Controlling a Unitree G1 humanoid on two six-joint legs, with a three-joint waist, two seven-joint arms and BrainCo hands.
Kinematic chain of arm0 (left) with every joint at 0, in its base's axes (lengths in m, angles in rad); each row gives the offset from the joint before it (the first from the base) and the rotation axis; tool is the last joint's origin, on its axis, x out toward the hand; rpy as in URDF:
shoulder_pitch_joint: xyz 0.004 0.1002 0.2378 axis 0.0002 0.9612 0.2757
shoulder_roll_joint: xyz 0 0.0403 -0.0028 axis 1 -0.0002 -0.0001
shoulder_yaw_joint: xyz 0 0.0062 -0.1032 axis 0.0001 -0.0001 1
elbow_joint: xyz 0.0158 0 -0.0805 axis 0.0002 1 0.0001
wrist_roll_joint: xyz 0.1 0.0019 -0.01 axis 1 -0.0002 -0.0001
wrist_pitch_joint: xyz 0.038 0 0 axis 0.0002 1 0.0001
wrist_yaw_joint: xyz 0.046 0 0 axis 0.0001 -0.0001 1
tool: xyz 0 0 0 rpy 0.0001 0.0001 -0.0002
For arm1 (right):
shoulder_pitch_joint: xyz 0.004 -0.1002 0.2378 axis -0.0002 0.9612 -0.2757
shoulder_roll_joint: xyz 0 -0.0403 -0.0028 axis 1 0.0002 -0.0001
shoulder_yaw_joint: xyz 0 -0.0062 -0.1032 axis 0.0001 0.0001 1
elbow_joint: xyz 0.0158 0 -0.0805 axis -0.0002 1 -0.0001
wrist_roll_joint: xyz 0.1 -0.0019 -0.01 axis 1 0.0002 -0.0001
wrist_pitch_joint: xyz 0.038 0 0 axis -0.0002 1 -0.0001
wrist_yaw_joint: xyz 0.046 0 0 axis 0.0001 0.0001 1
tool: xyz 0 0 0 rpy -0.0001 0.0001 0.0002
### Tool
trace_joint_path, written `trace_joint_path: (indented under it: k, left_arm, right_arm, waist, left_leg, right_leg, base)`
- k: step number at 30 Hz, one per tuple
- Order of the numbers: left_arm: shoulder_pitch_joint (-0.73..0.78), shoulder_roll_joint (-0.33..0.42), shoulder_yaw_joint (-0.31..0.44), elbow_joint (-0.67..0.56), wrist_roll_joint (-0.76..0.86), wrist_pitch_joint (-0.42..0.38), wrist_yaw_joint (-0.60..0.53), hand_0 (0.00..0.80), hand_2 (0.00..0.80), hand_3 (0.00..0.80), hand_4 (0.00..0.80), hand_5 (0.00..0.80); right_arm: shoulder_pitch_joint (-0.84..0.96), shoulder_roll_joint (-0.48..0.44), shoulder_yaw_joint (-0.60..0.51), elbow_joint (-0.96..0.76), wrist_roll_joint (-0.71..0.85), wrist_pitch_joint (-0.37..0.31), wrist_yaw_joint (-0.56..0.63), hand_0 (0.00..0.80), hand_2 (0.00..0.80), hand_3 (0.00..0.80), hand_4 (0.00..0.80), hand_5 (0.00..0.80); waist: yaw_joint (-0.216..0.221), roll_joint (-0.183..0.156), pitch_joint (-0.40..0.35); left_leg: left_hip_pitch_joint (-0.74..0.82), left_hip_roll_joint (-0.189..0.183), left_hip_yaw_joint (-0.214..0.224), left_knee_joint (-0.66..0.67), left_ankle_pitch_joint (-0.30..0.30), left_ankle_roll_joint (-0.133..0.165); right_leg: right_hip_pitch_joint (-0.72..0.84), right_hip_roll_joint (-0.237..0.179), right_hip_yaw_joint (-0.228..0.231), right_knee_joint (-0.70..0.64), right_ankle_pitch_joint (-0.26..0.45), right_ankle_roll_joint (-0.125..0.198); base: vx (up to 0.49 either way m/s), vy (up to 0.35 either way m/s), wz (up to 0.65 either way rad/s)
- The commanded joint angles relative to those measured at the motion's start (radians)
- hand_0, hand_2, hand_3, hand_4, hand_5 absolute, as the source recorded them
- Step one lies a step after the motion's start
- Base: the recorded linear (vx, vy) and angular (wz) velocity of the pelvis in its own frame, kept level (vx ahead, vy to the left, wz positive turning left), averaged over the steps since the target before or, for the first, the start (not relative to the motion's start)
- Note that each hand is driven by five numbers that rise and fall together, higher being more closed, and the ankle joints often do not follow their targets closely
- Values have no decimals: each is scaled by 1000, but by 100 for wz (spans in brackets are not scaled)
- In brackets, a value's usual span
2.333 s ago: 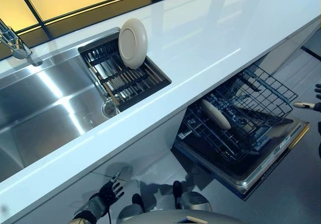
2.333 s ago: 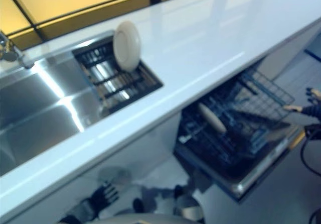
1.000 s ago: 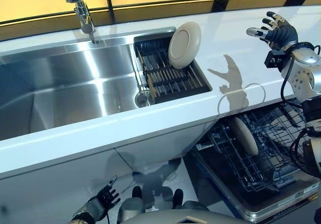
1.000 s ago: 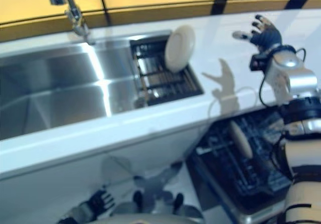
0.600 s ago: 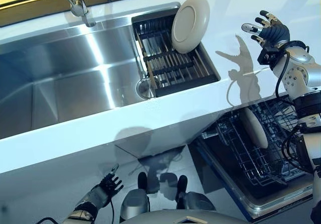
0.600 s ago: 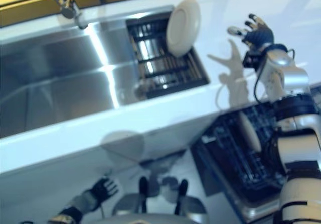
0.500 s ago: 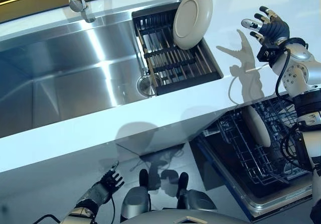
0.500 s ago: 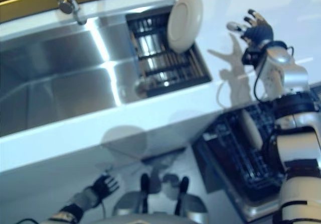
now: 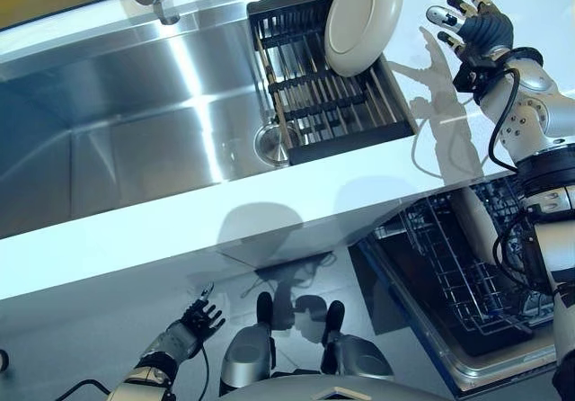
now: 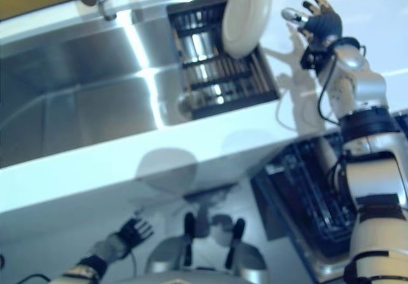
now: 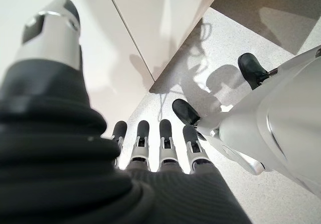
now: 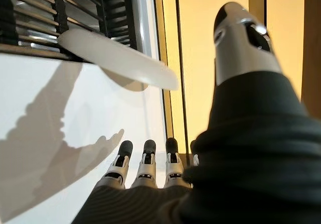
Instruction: Take plates into dishwasher
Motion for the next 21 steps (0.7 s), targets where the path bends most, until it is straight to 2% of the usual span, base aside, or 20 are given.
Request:
trace_joint_path:
  k: [1, 11, 21]
  left_arm:
    - [-54, 9, -62, 17, -7, -13, -2, 0, 0, 0, 0, 0]
    - [-40, 1, -53, 44, 13, -20, 2, 0, 0, 0, 0, 0]
    - [-39, 2, -49, 67, 21, -34, -17, 0, 0, 0, 0, 0]
  right_arm:
    - [-168, 4, 62, -3, 35, -66, -2, 0, 0, 0, 0, 0]
    - [-178, 23, 68, -2, 25, -41, -3, 0, 0, 0, 0, 0]
    - [-191, 21, 89, 41, 26, -34, -1, 0, 0, 0, 0, 0]
  waist:
    - [26, -55, -23]
    - [41, -72, -54]
    - [54, -75, -48]
  left_leg:
    - [5, 10, -13, -3, -8, -34]
    - [23, 12, -18, -3, -12, -32]
    - [21, 15, -22, -3, -12, -30]
  right_leg:
    - [22, -96, -1, 9, 23, 83]
    - [49, -95, -11, 3, 18, 84]
    - [52, -95, -19, 4, 17, 84]
  base:
    - [49, 16, 8]
    - [53, 2, 4]
    - [6, -3, 1]
